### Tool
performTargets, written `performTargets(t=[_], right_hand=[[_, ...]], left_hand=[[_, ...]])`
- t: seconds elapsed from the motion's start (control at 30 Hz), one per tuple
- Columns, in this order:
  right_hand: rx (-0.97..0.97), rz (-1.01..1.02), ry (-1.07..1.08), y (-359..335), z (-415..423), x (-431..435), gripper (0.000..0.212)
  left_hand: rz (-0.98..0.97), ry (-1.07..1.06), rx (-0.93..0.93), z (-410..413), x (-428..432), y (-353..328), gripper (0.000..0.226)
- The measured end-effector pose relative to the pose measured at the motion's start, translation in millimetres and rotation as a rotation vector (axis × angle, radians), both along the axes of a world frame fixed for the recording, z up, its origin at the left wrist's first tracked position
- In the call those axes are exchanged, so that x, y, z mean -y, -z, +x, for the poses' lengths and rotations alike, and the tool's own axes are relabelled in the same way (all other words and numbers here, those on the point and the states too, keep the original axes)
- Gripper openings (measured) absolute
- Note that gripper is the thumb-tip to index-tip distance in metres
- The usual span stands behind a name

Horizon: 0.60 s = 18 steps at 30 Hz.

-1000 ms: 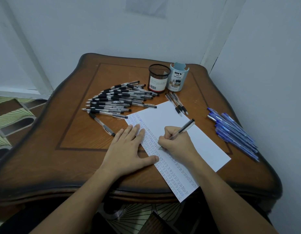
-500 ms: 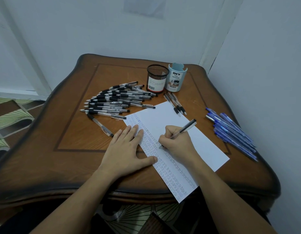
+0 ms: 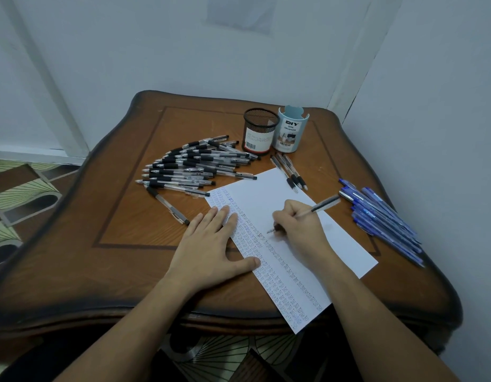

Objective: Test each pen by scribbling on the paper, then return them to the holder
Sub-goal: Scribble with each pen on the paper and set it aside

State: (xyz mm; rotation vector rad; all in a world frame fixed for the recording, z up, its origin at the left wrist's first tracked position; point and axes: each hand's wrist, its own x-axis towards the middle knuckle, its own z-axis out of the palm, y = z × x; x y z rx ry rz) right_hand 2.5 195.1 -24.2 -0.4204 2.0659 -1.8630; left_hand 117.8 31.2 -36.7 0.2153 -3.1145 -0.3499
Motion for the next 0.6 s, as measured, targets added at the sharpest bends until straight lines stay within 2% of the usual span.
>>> performTargets(t=[0.17,0.23,0.4,0.6], right_hand=[[0.131,-0.103,0.015,-13.0,0.8,-0.6,0.044],[0.149,-0.070,0.013,-15.5,1.8,0.4,0.042],[0.114,0.078,-0.029,-18.4,0.5,3.0,0.045],[-0.002,0.072,-0.042,-17.1,4.5,5.9,0.046]], left_hand=[[0.005,0.003,-0.005,-0.1,0.1,-1.8,0.118],[0.008,0.001,0.002,-0.1,0.3,-2.0,0.113],[0.000,0.007,0.010,0.4,0.9,-1.5,0.112],[0.009,0.001,0.018,-0.1,0.5,-1.8,0.108]])
